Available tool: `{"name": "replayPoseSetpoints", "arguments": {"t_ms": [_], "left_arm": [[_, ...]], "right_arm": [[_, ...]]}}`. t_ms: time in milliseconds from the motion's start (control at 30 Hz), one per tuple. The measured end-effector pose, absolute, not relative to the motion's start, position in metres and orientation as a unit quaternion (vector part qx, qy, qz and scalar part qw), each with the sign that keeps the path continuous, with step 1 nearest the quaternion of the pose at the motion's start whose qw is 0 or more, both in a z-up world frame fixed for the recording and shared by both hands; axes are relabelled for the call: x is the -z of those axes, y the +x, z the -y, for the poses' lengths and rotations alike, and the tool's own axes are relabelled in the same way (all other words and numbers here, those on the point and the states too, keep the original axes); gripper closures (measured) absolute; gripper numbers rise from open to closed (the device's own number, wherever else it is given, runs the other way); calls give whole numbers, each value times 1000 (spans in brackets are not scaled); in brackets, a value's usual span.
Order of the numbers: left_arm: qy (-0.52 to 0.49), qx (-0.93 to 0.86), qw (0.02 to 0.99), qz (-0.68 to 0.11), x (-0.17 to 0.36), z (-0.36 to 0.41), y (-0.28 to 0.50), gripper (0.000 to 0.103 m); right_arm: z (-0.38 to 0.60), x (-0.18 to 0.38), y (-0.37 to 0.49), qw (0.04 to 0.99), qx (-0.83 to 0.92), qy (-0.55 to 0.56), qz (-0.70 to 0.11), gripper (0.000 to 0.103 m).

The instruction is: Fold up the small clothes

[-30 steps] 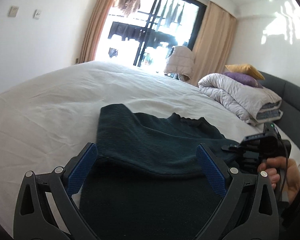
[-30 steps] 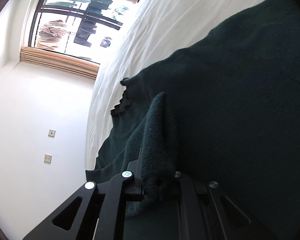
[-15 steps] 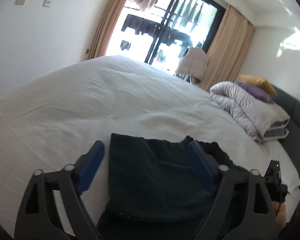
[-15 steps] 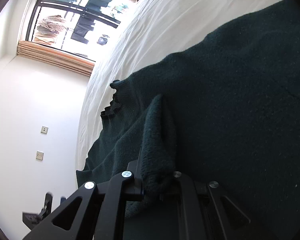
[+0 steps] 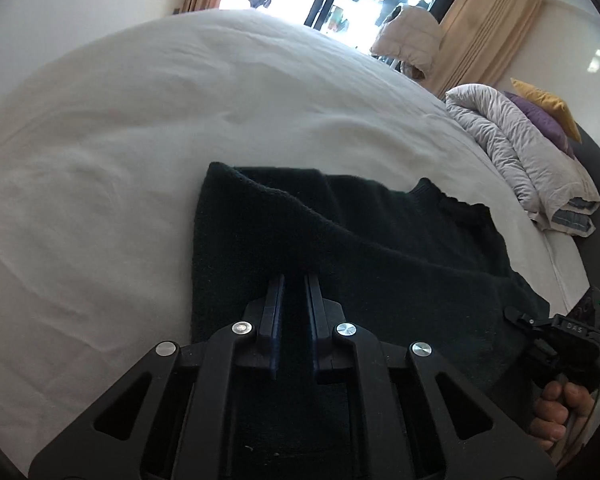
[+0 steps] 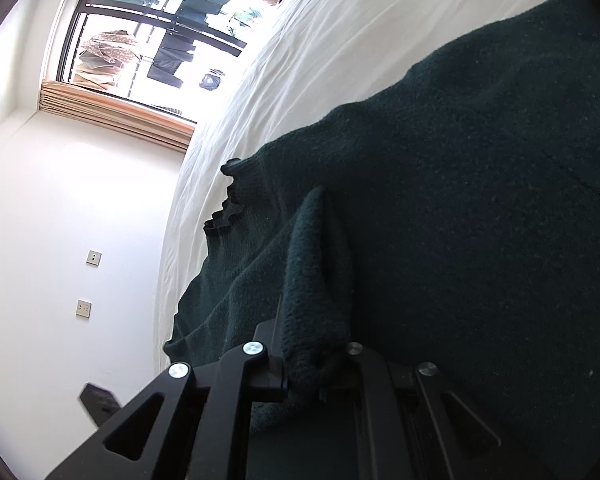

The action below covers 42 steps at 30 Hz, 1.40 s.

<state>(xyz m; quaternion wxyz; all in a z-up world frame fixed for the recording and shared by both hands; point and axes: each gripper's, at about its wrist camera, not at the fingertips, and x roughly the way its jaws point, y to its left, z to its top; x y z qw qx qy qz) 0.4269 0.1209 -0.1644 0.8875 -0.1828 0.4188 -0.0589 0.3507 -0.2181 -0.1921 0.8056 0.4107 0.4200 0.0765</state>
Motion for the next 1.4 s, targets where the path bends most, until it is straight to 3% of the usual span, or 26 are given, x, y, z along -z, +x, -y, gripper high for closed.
{"name": "replayPoseSetpoints", "arguments": {"t_ms": [267, 567, 633, 700, 767, 833, 867, 967, 1100, 1267, 1333, 1367, 1400], "left_arm": [[-158, 60, 909, -380, 150, -114, 408, 93], [-68, 3, 910, -409, 160, -101, 393, 93], [-62, 6, 913, -404, 153, -99, 391, 93], [-54, 11, 926, -373, 139, -98, 379, 93], [-28, -1, 930, -367, 139, -92, 373, 93], [-16, -1, 911, -412, 162, -88, 383, 93], [-23, 0, 914, -406, 162, -91, 382, 93], [-27, 3, 914, -404, 158, -93, 380, 93], [-9, -11, 924, -383, 144, -89, 360, 92], [41, -6, 920, -390, 152, -62, 348, 92], [22, -1, 917, -398, 151, -68, 352, 92], [11, 4, 916, -401, 151, -72, 352, 92], [6, 8, 916, -402, 150, -74, 351, 92]], "right_arm": [[219, 191, 349, 815, -63, 398, -416, 93], [214, 190, 345, 827, -65, 373, -416, 94], [213, 184, 339, 830, -59, 363, -420, 92], [213, 177, 330, 839, -47, 347, -416, 79], [218, 177, 322, 843, -40, 348, -409, 76], [223, 181, 321, 840, -40, 351, -412, 80], [225, 182, 321, 838, -37, 350, -417, 87], [232, 180, 317, 830, -29, 366, -419, 87], [236, 158, 295, 857, 7, 339, -389, 68], [230, 153, 297, 864, -40, 332, -377, 62], [228, 168, 308, 851, -57, 333, -402, 42], [228, 174, 311, 848, -50, 328, -413, 46], [231, 172, 308, 850, -36, 323, -414, 63]]}}
